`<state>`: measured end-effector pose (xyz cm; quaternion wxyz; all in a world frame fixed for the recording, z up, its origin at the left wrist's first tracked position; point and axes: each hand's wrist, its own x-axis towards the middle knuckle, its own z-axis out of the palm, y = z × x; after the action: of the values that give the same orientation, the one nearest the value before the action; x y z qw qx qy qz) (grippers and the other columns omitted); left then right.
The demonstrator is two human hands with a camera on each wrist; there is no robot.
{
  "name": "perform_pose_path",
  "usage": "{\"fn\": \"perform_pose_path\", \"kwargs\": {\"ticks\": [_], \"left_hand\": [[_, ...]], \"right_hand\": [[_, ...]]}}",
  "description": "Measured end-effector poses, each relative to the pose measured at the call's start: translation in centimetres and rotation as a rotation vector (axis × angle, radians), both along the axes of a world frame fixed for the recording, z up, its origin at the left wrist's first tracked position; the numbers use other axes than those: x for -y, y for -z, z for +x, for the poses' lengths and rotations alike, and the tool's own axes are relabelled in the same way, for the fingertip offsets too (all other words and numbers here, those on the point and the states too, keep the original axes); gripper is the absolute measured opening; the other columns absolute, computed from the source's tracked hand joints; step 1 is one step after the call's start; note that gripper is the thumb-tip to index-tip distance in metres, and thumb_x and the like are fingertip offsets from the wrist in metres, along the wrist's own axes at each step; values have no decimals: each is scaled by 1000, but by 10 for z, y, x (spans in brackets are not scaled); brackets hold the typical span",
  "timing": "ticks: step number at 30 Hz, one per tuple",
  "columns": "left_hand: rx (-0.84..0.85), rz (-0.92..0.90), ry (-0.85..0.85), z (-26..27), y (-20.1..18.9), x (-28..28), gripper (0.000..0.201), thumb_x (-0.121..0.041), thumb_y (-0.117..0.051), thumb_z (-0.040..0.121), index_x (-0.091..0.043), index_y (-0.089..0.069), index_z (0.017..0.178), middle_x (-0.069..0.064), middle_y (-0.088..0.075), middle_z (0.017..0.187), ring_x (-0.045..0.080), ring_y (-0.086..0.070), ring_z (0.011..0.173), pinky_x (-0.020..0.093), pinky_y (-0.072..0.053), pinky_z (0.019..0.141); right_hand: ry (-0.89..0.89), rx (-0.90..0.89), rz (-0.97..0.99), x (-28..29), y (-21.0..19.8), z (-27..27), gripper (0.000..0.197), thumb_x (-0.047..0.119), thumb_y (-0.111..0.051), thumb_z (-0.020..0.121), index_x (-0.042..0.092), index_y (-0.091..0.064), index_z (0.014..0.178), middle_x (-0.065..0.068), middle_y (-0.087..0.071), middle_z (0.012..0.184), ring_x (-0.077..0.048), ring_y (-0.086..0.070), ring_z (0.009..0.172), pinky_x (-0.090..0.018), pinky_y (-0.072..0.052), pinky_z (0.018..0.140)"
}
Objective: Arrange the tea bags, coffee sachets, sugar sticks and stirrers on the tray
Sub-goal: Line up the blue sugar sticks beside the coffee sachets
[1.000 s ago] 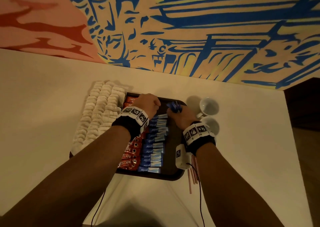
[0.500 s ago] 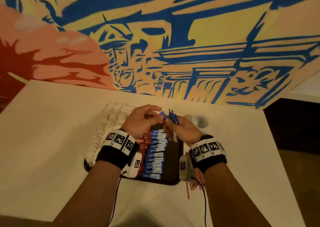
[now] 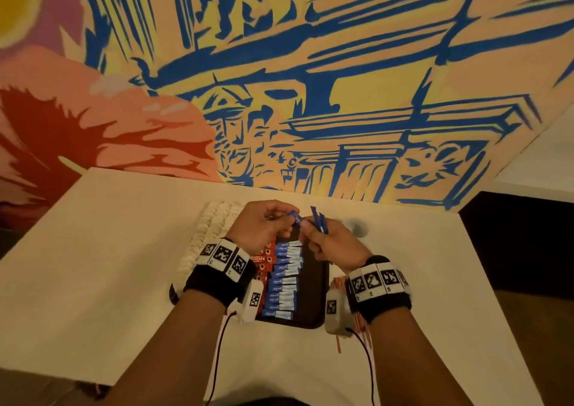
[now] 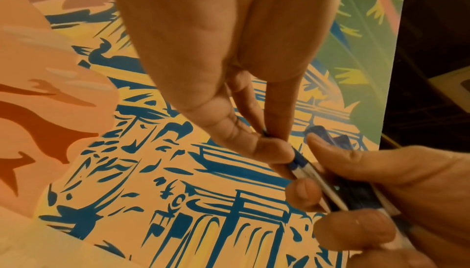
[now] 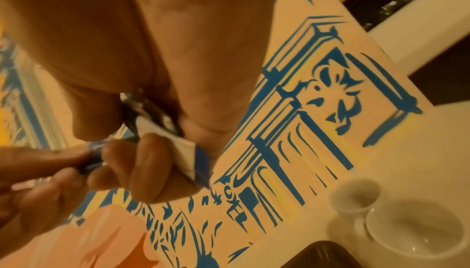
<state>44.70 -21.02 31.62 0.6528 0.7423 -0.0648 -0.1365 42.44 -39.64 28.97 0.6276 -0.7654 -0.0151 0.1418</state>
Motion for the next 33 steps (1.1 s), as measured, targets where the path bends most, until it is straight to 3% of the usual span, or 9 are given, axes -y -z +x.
{"fn": "perform_pose_path", "kwargs": {"ticks": [3,7,12,16,21,24,27,30,33], "left_hand": [[-23,-40,-51,-4,-8,-1,15,2,-67,90,-4,-71,103,14,-70,86,8,-67,59,17,-54,59],[-15,-59,-90,-6,-16,-2,14,4,-69,88,-6,-72,97,11,-71,84,11,-68,60,18,-55,59],[-34,-82,-138,-9,-20,-3,16,1,-75,83,-5,-72,98,15,-72,81,17,-70,63,22,-58,62],[-66,-89,-100,-9,-21,-8,22,7,-68,87,3,-69,108,18,-72,89,16,-73,67,20,-58,64],[-32,-47,-120,-10,-16,-10,22,6,-70,87,4,-70,109,22,-73,91,22,-74,73,28,-62,72],[31,37,-139,-9,-12,-12,12,-5,-76,85,-6,-75,97,20,-74,83,32,-73,75,38,-61,75],[56,132,-152,-8,-12,-14,2,-17,-76,88,-17,-76,90,10,-72,69,24,-69,62,34,-58,61],[21,116,-149,-8,-14,-14,5,-21,-75,89,-16,-74,91,8,-68,62,22,-62,53,29,-51,52],[-43,-1,-130,-9,-16,-12,7,-13,-72,91,-8,-72,96,14,-74,76,28,-70,65,36,-59,63]], "right_hand": [[139,-55,152,2,-6,-6,18,30,-57,103,18,-68,109,2,-67,78,-7,-42,54,-20,-34,48],[199,-48,213,8,-13,-11,16,27,-67,96,13,-72,103,-3,-67,78,-6,-38,49,-20,-31,45],[218,37,86,15,-18,-13,20,27,-76,90,10,-78,101,-6,-55,67,-12,-40,51,-23,-33,46],[231,109,3,18,-22,-11,18,21,-70,95,5,-77,91,12,-58,50,-3,-39,42,-19,-35,47],[246,103,57,18,-20,-8,14,18,-68,97,6,-75,95,12,-66,58,-6,-41,46,-20,-35,47],[244,116,62,18,-17,-5,12,19,-68,97,13,-75,91,10,-66,61,-8,-42,49,-21,-36,48],[207,155,23,17,-14,-3,14,21,-65,99,14,-74,91,10,-67,66,-5,-46,51,-22,-38,50],[182,180,18,17,-15,0,11,19,-60,102,14,-70,101,5,-70,74,-5,-45,50,-22,-39,49],[147,198,-4,19,-16,2,12,23,-59,102,16,-68,107,1,-67,78,-5,-45,50,-22,-39,50]]}}
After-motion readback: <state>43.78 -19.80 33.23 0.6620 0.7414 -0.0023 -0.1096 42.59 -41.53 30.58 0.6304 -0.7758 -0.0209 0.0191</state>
